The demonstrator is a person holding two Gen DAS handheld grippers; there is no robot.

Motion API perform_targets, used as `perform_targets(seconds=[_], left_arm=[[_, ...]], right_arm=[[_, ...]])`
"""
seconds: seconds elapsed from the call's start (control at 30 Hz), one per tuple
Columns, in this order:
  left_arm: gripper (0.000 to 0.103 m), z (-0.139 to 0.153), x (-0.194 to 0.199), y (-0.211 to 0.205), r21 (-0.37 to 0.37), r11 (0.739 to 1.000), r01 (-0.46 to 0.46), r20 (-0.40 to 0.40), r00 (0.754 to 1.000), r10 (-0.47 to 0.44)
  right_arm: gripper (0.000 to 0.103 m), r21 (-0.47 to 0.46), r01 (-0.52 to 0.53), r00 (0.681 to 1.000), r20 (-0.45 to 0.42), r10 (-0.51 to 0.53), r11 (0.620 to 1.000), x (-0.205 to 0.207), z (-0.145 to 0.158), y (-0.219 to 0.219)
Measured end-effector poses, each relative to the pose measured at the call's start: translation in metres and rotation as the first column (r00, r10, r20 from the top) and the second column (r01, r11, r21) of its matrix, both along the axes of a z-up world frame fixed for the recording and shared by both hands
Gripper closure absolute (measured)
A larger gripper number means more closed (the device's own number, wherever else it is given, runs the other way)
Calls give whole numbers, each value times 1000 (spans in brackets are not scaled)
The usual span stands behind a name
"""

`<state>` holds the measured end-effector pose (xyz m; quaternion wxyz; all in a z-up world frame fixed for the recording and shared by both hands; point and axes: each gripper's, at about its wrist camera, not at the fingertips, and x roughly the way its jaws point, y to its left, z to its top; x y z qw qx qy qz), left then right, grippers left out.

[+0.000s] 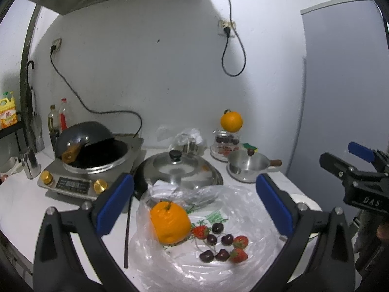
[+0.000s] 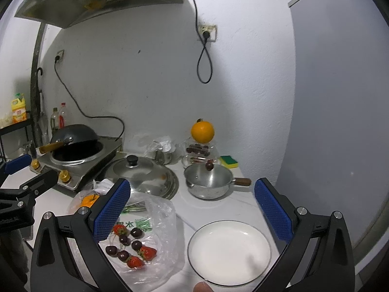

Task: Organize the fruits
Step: 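Move the right gripper to the large orange in the bag and close on it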

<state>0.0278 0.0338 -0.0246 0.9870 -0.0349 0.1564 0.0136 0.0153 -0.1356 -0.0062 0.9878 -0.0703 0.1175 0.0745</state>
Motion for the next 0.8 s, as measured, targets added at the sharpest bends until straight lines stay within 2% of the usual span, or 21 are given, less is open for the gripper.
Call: perform_targets(seconds=[0.23,0.47,0.8], left_arm=[[1,-27,11,26,-21,998,-58,-74,996,56],[1,-53,18,57,-46,992,-115,-129,986,108],[1,-80,28,90,-74,985,-158,-190,972,142]], right_arm=[[0,-25,-101,990,-104,98,995,31,-27,28],[0,-39,-197,960,-209,184,980,62,-55,70],[0,-69,-280,917,-315,246,957,90,-88,110]])
